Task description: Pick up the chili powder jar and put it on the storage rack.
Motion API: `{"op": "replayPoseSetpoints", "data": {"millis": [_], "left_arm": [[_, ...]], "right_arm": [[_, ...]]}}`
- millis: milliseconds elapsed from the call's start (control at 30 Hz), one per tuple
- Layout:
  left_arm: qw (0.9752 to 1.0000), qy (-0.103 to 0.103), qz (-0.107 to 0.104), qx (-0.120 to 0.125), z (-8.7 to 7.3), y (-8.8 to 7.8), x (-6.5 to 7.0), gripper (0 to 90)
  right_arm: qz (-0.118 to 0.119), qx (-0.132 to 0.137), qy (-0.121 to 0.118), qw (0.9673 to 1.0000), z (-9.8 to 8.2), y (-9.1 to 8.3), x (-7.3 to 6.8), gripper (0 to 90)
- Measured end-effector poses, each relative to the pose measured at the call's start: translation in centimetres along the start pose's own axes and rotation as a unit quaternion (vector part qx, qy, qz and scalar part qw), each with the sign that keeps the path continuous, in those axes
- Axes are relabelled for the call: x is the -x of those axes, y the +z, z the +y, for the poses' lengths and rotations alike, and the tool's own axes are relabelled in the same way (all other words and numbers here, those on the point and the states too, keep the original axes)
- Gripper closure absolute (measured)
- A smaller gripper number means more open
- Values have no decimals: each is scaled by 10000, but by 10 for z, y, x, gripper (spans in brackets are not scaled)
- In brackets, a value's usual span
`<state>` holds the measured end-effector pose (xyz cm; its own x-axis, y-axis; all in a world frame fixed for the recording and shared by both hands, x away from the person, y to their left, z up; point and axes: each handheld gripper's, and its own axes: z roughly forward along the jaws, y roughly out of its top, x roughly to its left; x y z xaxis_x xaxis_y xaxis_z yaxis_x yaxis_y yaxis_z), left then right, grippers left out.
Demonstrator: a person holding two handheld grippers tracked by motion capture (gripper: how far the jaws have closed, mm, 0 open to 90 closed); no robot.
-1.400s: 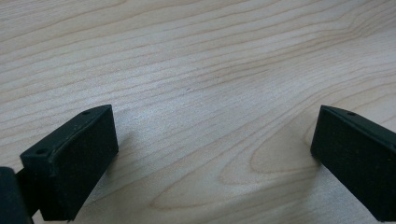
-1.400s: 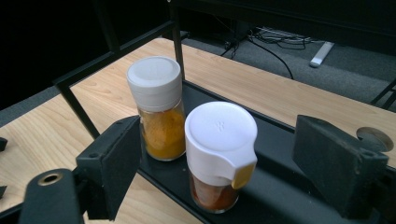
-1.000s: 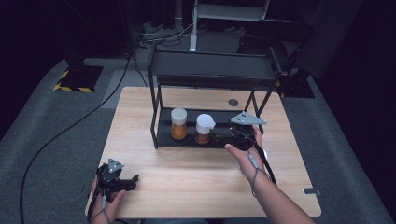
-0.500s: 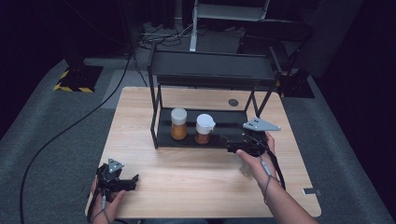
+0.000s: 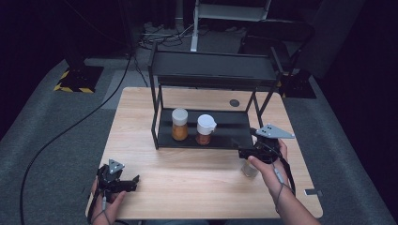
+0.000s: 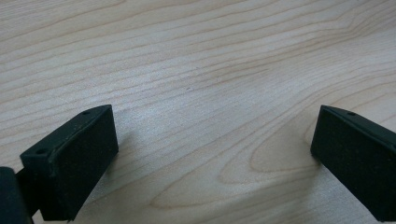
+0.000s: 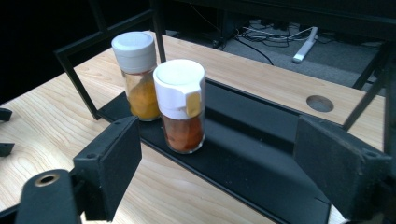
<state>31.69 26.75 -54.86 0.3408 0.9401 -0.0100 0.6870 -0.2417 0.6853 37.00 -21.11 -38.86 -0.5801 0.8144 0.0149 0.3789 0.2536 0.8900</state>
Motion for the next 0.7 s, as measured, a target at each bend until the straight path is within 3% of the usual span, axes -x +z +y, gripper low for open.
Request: {"op": "replayPoseSetpoints", "data": {"millis": [700], "left_arm": [[10000,-10,-1,3,0,0,0,3]], "right_arm": [[-123,81,78,9999,-21,-24,17,124]]}}
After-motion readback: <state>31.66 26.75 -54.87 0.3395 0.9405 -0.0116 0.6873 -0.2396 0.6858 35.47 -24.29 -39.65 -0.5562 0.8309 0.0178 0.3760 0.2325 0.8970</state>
